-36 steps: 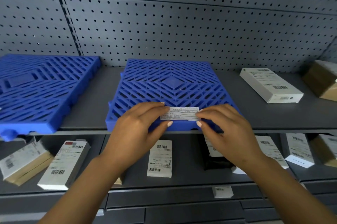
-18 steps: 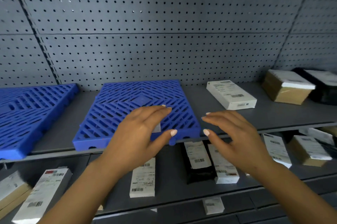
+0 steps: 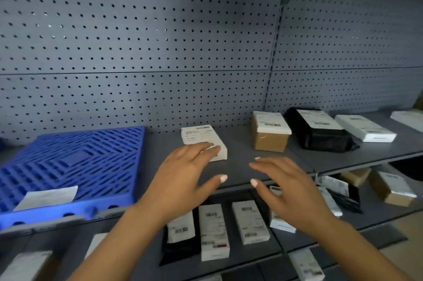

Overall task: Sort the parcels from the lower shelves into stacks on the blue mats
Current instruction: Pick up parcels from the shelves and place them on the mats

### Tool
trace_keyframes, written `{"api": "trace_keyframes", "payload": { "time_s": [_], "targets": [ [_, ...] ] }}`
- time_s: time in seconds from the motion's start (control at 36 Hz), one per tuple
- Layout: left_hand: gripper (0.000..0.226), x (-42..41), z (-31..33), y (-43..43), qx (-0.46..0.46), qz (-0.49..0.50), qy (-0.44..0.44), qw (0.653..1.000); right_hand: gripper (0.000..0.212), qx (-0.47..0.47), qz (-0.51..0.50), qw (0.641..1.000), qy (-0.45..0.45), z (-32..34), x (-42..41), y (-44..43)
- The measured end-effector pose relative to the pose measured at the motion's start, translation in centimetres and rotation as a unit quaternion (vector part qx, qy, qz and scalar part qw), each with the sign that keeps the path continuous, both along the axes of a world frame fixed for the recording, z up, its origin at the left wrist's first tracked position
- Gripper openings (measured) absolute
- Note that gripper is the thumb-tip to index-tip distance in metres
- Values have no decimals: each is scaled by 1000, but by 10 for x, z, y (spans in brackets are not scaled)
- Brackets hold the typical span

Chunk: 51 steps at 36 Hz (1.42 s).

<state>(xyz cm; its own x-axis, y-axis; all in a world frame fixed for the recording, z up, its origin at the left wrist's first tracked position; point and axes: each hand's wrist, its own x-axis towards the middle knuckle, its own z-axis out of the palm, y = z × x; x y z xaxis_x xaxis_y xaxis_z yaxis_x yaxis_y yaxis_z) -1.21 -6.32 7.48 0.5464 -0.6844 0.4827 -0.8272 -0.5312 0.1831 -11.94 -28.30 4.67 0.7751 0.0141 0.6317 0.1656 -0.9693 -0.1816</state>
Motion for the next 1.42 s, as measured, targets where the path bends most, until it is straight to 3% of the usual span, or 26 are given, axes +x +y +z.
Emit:
{"api": "trace_keyframes", "payload": {
  "time_s": [0.14, 0.31, 0.44, 0.67, 0.83, 1.0, 1.08, 1.28, 1.42],
  "targets": [
    [82, -4, -5, -44, 32, 42, 34, 998, 45, 9, -20, 999, 30, 5, -3, -46],
    [71, 15, -13, -83, 119, 153, 76, 978, 49, 9, -50, 998, 48, 13, 16, -78],
    [71, 47, -18, -114, 130, 200, 87, 967, 53, -2, -67, 996, 61, 10, 49, -97],
    [71, 78, -30, -137, 150, 220, 119, 957, 66, -60, -133, 980, 134, 8, 103, -108],
    [63, 85, -39, -131, 169, 243, 103, 949, 74, -34, -173, 973, 147, 6, 131, -112],
    [60, 85, -41, -127, 198, 248, 138, 938, 50, -92, -167, 975, 116, -3, 140, -112],
    [59, 85, -43, -125, 200, 249, 142, 937, 45, -75, -158, 979, 105, -9, 140, -114],
    [56, 83, -49, -122, 198, 251, 77, 944, 57, -87, -134, 984, 74, -20, 138, -119],
    [55, 80, -53, -124, 161, 266, 68, 948, 51, -81, -122, 986, 77, -17, 141, -120]
  ]
}}
